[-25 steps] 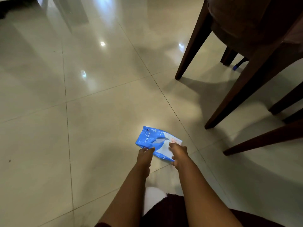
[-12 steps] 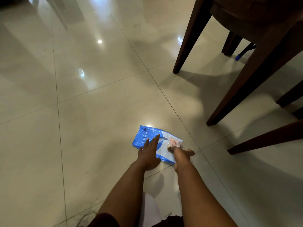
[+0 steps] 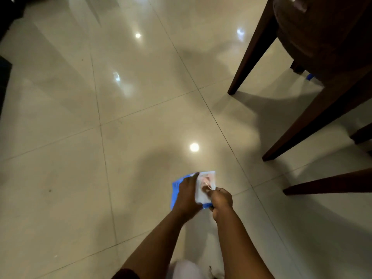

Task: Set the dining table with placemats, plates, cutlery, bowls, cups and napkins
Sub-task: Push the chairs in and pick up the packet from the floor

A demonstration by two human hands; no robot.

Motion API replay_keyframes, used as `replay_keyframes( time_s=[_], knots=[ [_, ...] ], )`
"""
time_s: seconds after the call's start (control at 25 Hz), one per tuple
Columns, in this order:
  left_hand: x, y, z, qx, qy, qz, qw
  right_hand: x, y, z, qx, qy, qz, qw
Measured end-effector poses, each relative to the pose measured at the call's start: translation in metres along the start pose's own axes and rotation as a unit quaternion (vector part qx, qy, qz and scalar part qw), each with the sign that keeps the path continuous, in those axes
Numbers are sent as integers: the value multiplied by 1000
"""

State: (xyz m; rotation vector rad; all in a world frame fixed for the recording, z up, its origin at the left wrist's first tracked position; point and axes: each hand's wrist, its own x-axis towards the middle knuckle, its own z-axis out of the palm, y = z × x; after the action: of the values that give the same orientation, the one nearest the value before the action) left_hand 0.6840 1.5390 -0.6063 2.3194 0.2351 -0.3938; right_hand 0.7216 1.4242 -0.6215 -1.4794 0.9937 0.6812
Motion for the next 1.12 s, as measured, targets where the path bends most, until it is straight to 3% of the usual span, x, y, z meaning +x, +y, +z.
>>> replay_keyframes(
  time_s=[0.12,0.24,0.32,0.48,0.68,0.88,1.12],
  knots=[
    [-32,46,-48,50,-101,62,992,-75,-44,-5,-36,7,-23,999],
    [-75,104,-108,31,0,65,997,-165,-85,-25,5,-61,-30,998],
    [-110,156,-156,-33,40,50,997,-239,-121,-48,44,-99,-43,993],
    [-184,240,-242,-115,19,-15,993,-384,-164,-100,49,-118,-83,988],
    [-280,329,-321,-353,-49,-53,933,-519,-147,-177,-60,-76,-97,990],
    [-366,379,-309,-342,-199,-46,917,-600,-81,-255,-82,-63,-149,983],
    [-441,462,-196,-241,-375,-58,893,-648,15,-395,35,-6,-102,994]
  ],
)
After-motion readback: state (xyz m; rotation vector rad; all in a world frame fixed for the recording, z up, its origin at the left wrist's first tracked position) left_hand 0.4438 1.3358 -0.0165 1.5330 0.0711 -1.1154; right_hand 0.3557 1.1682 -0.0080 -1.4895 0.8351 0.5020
